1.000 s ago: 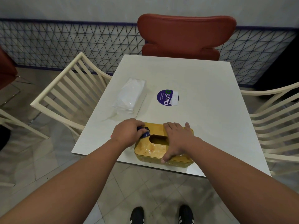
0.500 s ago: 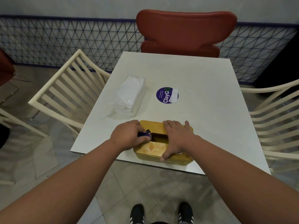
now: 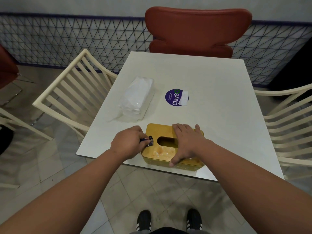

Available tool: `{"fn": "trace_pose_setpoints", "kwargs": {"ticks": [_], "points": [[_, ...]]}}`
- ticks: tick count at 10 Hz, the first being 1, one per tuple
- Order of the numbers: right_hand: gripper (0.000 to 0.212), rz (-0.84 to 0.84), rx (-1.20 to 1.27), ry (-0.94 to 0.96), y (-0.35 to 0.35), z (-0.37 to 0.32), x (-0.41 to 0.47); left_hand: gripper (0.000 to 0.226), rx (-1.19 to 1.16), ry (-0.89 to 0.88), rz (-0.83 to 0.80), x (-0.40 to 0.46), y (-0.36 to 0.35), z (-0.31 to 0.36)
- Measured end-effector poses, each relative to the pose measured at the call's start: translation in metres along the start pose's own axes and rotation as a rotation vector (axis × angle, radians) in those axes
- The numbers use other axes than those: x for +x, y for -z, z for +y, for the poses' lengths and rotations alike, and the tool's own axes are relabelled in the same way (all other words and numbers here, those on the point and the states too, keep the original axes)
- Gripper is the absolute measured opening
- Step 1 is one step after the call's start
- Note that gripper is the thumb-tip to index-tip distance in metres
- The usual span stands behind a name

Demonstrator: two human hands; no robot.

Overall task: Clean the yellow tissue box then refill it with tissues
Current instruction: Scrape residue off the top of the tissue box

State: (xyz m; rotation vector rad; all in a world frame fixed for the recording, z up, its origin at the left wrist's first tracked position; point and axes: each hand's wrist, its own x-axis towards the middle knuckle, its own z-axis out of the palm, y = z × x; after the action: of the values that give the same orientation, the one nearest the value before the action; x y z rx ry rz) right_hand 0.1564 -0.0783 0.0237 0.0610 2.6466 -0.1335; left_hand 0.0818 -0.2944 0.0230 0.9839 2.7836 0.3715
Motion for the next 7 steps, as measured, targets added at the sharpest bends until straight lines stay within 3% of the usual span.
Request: {"fn": "trace_pose_setpoints", "kwargs": {"ticks": [2, 7], "points": [[0.142, -0.001, -0.012, -0.004, 0.000, -0.001, 0.000, 0.029, 0.000, -0.071, -0.045, -0.026, -0.005, 0.001], [0.141, 0.007, 0.003, -0.001, 0.001, -0.001, -0.002, 0.029, 0.048, -0.005, 0.011, -0.025, 0.000, -0.002]]}}
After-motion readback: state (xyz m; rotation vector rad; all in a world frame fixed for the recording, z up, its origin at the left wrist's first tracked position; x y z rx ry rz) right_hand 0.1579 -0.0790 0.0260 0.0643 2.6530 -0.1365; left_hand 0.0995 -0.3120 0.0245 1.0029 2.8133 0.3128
